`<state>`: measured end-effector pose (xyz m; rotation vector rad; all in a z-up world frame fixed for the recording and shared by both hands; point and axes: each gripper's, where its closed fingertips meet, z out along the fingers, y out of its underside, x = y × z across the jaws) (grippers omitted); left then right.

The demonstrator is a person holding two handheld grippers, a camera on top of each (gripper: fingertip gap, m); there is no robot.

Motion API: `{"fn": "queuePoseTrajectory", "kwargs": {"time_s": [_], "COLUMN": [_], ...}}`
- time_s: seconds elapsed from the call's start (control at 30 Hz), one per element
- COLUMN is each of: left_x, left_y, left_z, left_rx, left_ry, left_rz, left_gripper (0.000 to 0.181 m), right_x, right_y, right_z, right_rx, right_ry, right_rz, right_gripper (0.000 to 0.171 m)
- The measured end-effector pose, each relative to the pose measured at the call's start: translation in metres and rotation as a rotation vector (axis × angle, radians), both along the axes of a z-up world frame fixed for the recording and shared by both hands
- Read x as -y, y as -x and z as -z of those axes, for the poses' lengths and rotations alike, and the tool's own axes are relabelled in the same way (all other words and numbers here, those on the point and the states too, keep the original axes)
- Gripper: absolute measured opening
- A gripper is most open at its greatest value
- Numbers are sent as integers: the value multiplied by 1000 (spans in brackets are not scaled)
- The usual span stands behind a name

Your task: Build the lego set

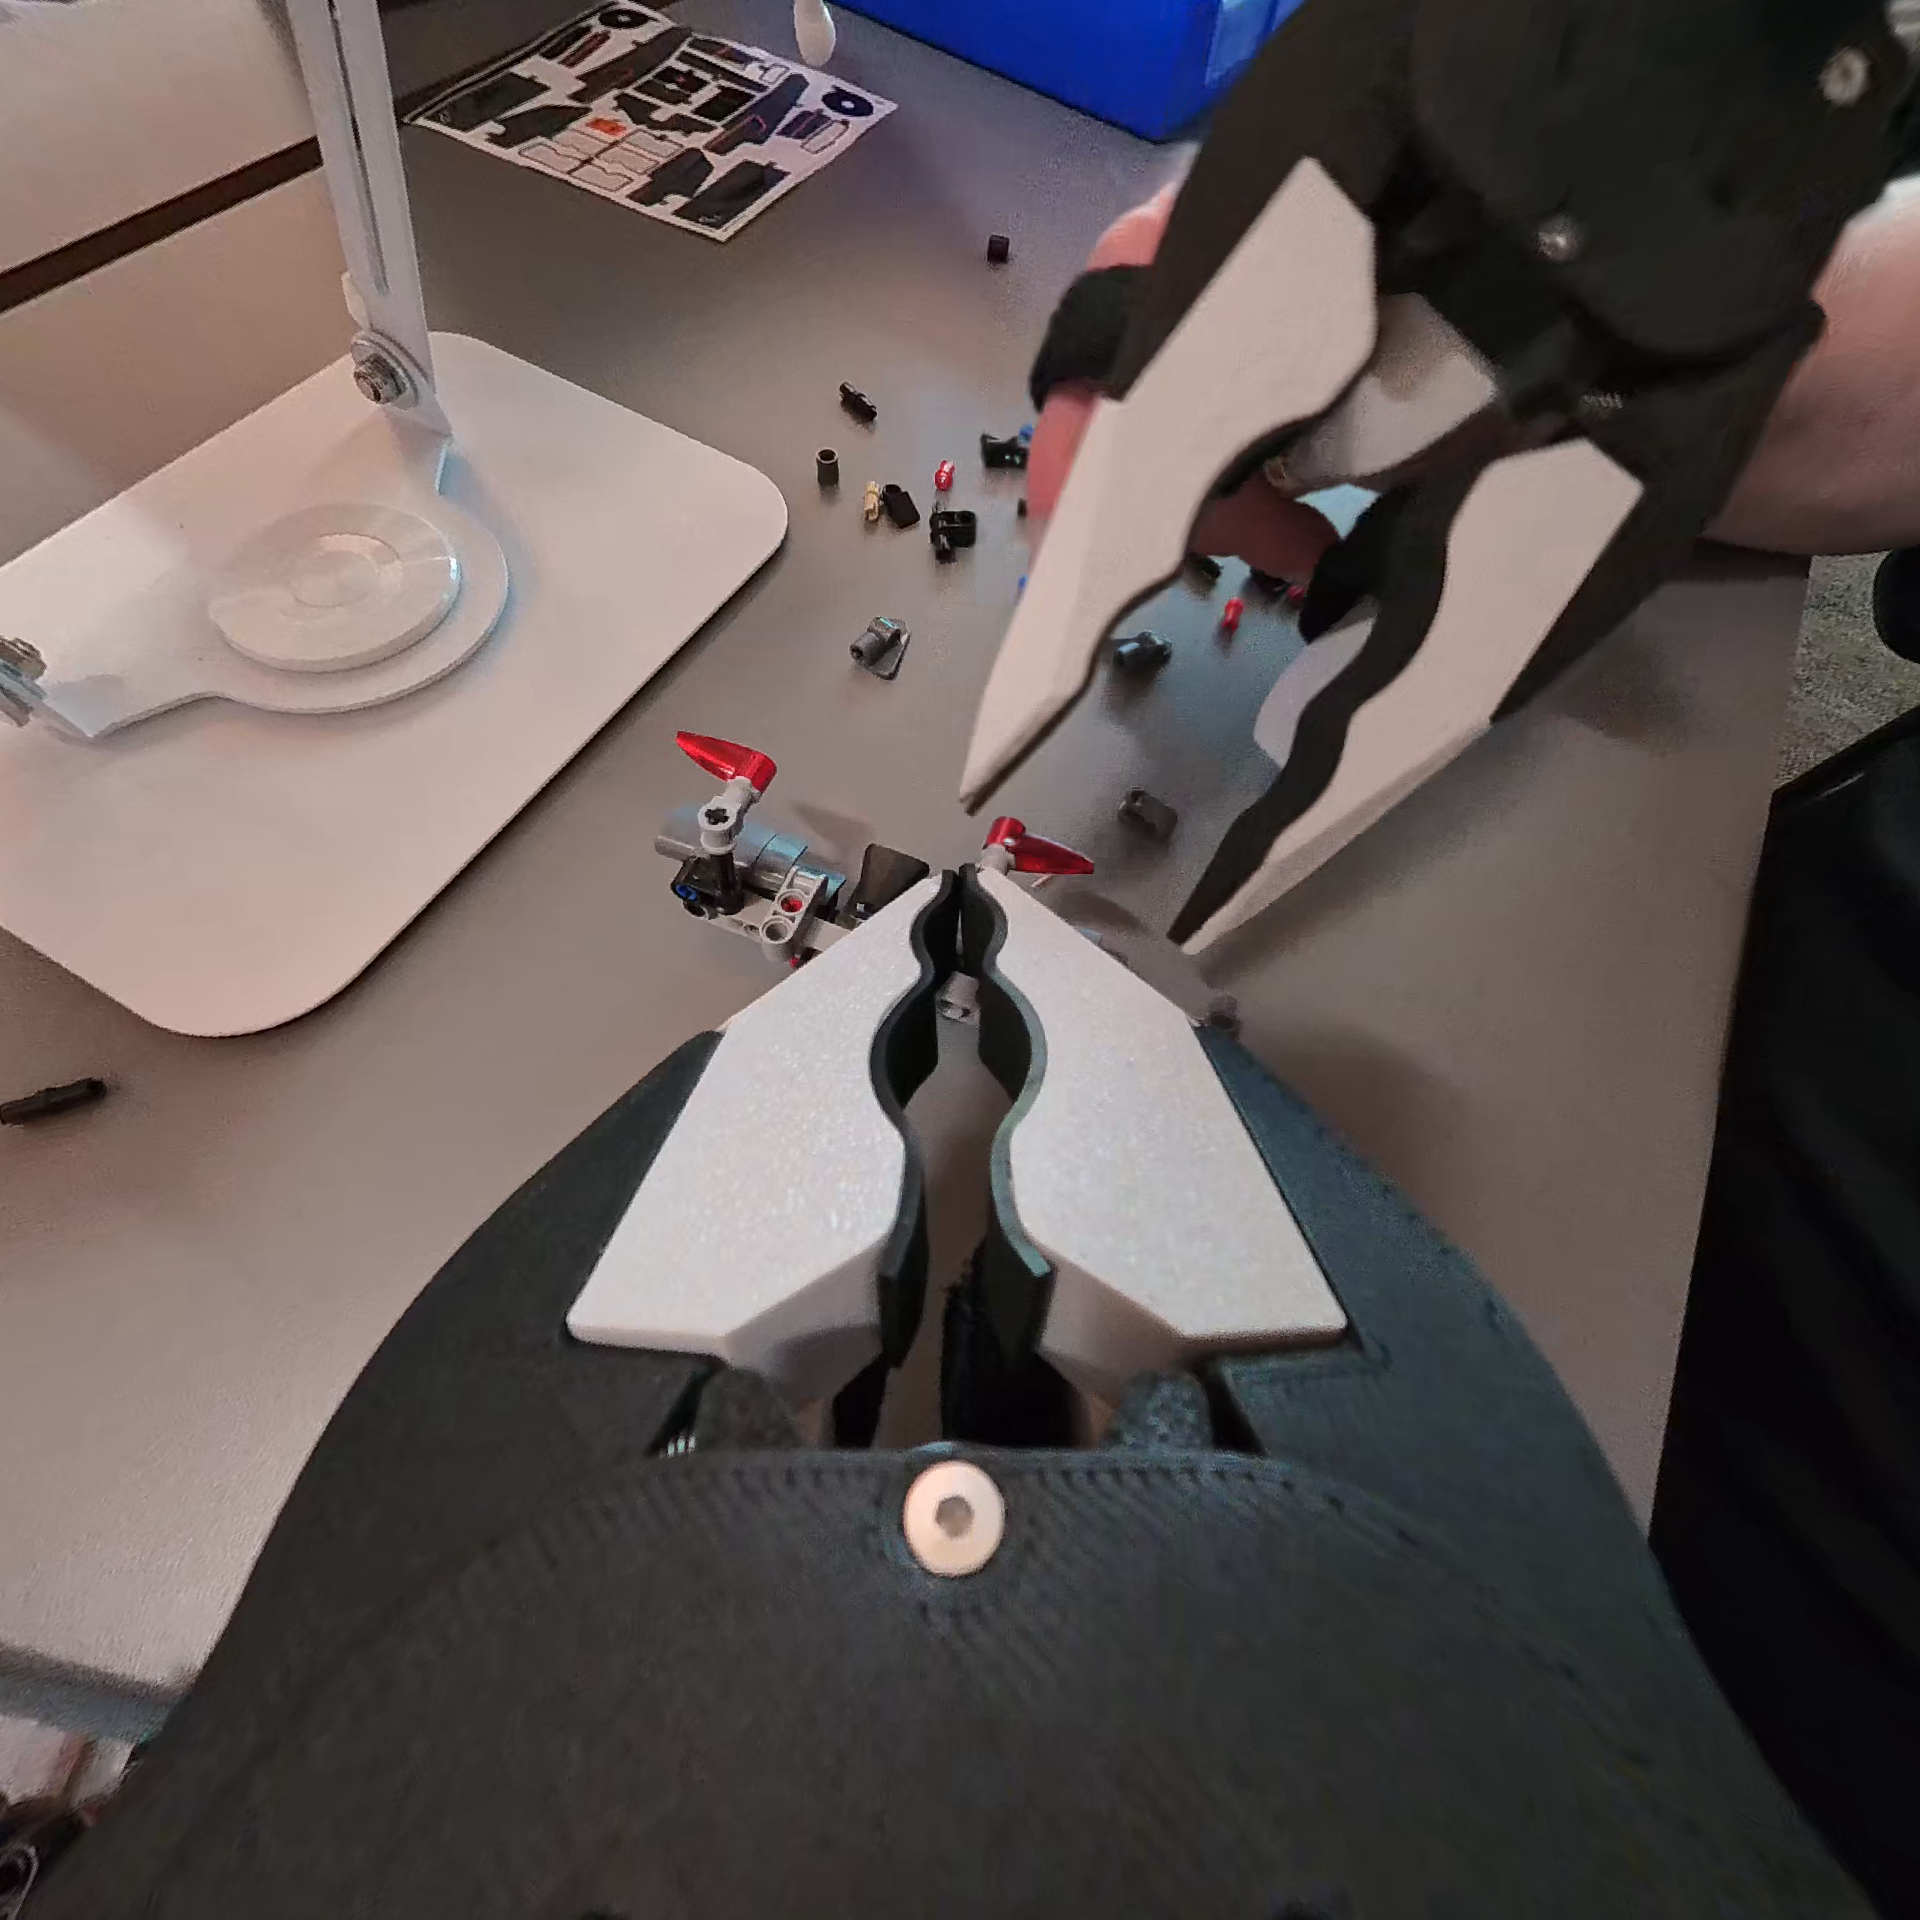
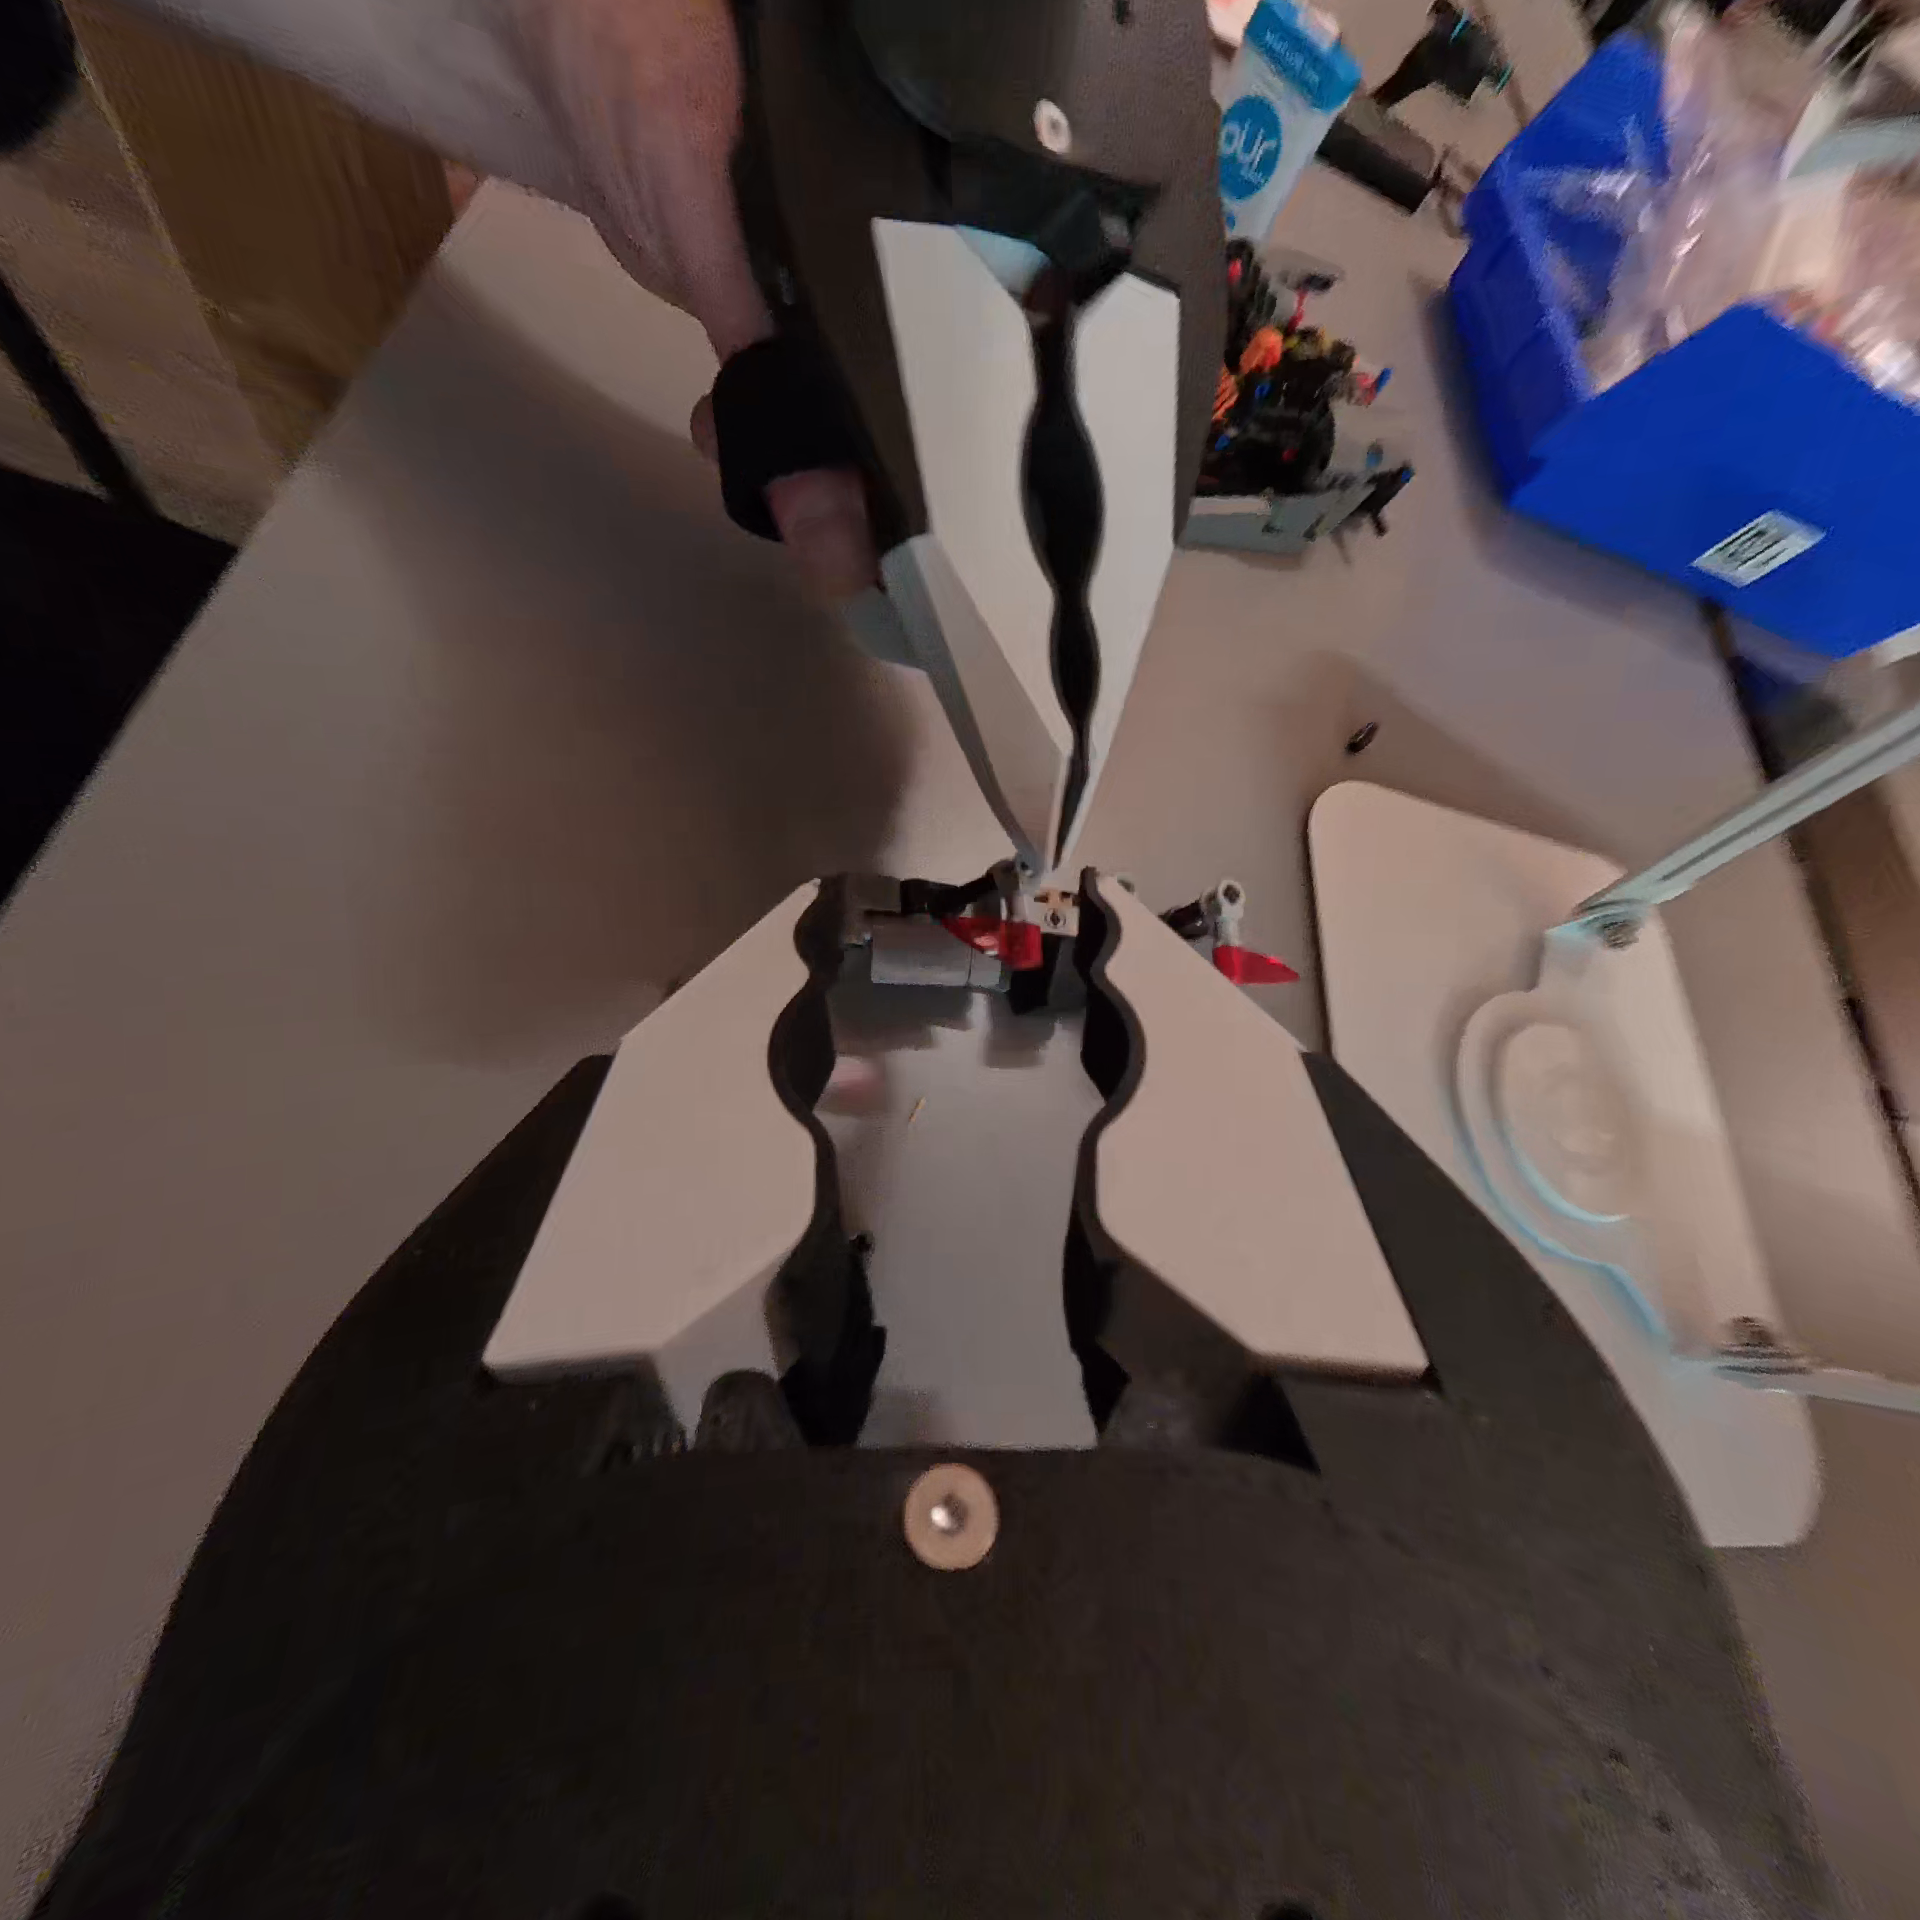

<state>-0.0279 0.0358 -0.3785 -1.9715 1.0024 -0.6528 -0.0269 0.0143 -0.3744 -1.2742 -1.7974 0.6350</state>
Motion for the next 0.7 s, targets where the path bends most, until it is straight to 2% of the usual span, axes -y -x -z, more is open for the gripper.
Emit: {"fn": "queuePoseTrajectory", "kwargs": {"time_s": [0.1,0.2,0.37,0.5,0.7], "left_x": [-1,1,1,7,19], "left_y": [-1,-1,1,9,11], "left_z": [0,2,2,-6,12], "left_rx": [-4,-14,4,56,1], "left_ry": [-9,-7,-14,-5,12], "left_rz": [2,1,-24,-57,-65], "left_gripper": [0,0,0,3,10], "right_x": [2,3,3,1,2], "right_y": [2,3,5,4,1], "right_z": [8,12,9,7,5], "right_rx": [24,29,24,5,-13], "right_ry": [-98,-36,-58,-5,39], "right_rz": [14,22,24,30,38], "right_gripper": [33,33,25,32,38]}}
